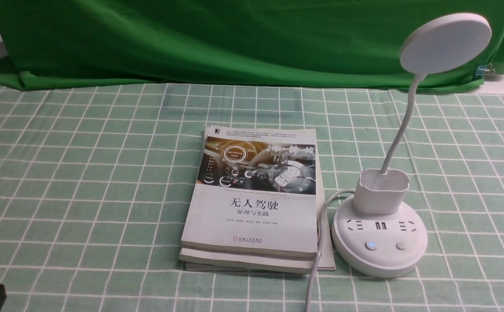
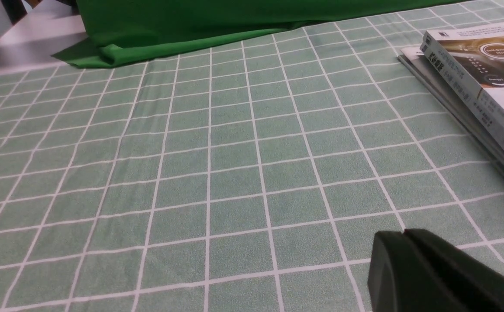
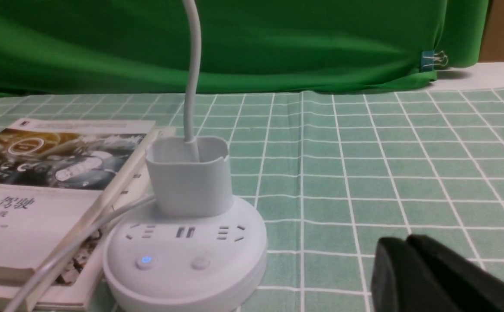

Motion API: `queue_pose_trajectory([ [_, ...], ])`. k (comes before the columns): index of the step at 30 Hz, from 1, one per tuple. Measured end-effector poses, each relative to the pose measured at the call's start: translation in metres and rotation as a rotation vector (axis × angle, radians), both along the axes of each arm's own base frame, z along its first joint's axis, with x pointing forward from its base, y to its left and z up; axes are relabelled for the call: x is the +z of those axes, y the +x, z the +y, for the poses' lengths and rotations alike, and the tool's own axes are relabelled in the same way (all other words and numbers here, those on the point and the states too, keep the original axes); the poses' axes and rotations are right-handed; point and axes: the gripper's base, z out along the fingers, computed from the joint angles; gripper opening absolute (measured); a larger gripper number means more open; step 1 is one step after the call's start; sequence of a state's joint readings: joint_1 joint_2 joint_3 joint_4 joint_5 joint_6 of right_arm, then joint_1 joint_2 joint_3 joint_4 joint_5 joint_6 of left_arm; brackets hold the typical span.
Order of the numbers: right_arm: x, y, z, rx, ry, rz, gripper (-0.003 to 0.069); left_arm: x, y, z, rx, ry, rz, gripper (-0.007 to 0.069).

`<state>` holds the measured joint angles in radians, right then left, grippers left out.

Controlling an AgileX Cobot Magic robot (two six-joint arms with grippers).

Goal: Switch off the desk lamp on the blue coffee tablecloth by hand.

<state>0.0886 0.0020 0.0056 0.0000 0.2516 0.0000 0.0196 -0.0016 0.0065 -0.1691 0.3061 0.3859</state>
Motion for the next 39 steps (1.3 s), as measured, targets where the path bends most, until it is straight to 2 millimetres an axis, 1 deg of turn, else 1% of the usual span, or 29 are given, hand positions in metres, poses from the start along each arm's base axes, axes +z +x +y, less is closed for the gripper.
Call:
queue_pose_trajectory([
  [28, 0.0, 0.0, 0.0, 0.0, 0.0, 0.0, 0.0076, 0.0, 0.0, 0.0, 0.0, 0.0, 0.0, 0.0],
  [39, 0.0001, 0.0, 0.0, 0.0, 0.0, -0.001, 0.0115, 0.0, 0.0, 0.0, 0.0, 0.0, 0.0, 0.0],
])
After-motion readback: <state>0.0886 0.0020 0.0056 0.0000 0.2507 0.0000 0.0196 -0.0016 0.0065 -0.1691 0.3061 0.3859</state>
